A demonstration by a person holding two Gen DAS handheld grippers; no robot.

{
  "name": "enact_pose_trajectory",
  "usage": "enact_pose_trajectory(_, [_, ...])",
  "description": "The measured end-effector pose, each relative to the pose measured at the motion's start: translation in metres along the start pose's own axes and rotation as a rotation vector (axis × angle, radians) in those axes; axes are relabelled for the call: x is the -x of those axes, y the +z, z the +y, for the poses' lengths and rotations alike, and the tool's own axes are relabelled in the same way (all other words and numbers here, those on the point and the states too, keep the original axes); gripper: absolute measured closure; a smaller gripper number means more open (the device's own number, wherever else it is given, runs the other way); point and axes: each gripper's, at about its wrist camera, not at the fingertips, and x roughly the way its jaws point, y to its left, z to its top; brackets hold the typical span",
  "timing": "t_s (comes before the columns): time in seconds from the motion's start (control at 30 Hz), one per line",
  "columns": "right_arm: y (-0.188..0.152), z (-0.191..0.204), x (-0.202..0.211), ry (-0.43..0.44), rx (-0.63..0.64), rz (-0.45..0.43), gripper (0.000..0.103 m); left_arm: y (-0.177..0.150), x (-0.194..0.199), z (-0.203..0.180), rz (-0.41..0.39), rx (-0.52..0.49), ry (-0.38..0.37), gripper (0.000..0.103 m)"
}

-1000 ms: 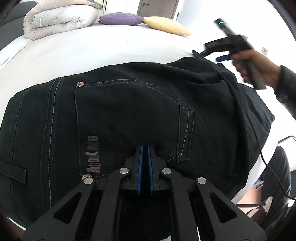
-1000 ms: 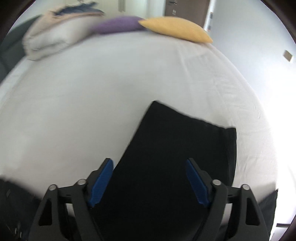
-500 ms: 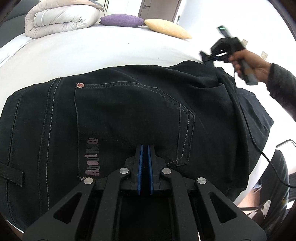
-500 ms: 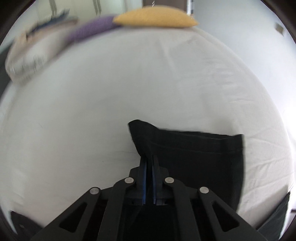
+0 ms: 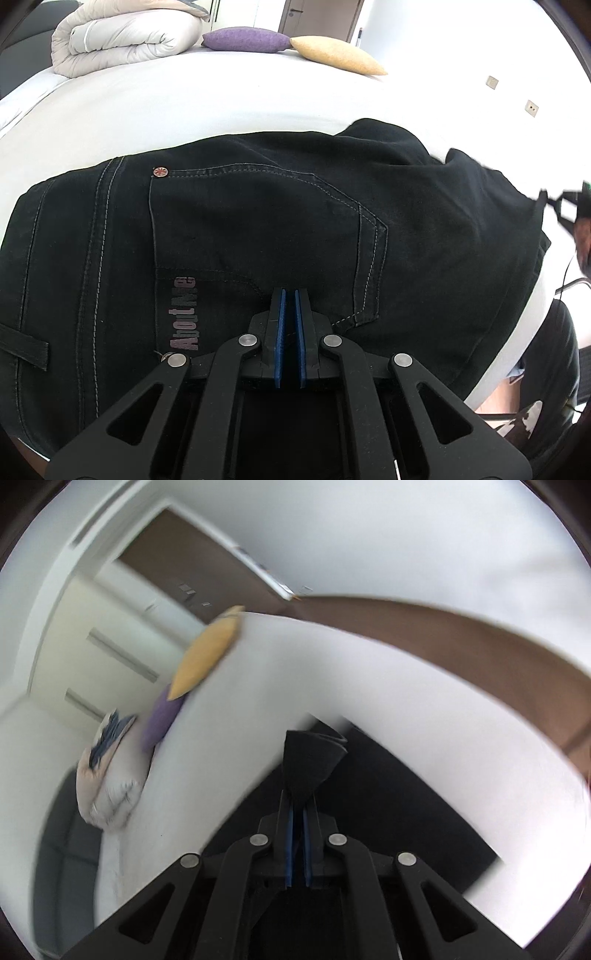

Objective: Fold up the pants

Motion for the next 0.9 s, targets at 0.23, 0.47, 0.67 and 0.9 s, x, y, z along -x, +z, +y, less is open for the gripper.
enact_pose_trajectory(0.23, [-0.055, -0.066, 0.014, 0.114, -0.209, -0.003, 0.068, 0.005, 0.0, -0.004, 0.015, 0.036, 0.027, 0.098])
enact_pose_trajectory(0.47, [-0.045, -0.038, 0.006, 0.101, -0.207, -0.007, 0.034, 0.01, 0.002, -0.013, 0.033, 0.049, 0.068, 0.098])
enact_pose_trajectory(0.67, [-0.044, -0.058, -0.011, 0.082, -0.218, 0.051, 0.099, 0.011, -0.001, -0.014, 0.04, 0.051, 0.069, 0.098])
enact_pose_trajectory(0.9, [-0.056, -0.086, 0.032, 0.077, -0.258, -0.006, 0.099, 0.018, -0.007, -0.018, 0.061, 0.019, 0.074, 0.098])
